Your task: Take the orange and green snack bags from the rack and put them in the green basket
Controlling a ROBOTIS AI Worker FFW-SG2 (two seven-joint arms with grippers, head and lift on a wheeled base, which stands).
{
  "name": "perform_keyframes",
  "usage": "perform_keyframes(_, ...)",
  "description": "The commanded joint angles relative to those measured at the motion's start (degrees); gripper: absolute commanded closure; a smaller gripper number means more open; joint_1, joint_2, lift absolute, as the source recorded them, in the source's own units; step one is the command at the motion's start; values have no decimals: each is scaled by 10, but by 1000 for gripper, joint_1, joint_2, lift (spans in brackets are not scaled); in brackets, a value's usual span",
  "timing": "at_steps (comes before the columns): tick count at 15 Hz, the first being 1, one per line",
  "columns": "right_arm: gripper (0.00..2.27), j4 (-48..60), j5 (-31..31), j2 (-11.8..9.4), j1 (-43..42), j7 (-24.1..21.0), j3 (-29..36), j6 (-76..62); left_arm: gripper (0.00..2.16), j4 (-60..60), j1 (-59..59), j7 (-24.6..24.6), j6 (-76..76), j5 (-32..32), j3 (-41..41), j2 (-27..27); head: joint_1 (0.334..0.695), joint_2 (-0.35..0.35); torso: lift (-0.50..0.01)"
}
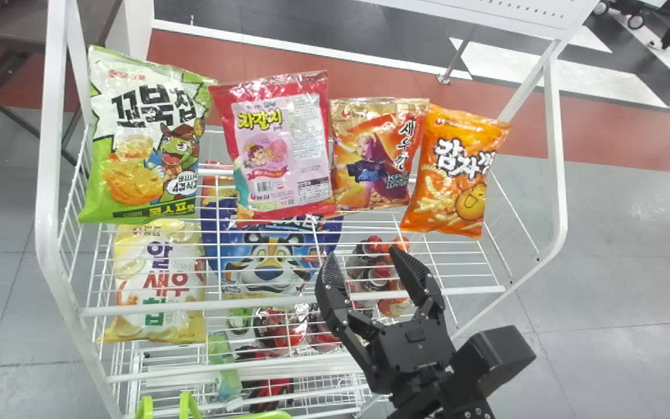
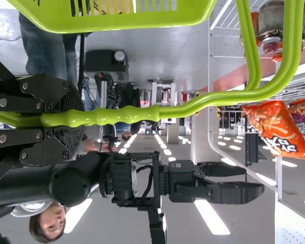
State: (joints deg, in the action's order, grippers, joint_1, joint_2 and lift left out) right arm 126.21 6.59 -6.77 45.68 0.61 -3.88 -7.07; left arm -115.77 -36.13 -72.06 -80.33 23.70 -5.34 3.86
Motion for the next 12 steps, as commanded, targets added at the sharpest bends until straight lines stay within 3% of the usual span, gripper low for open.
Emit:
perform_keyframes(1,171,-1,0,0,0,0,-2,0,1997,3,0,-8,9,-1,-3,0,695,-350,0)
perform_keyframes(12,167,-3,0,-3,-1,0,-5,0,1997,5,0,-3,-10,0,-3,0,695,-350,0)
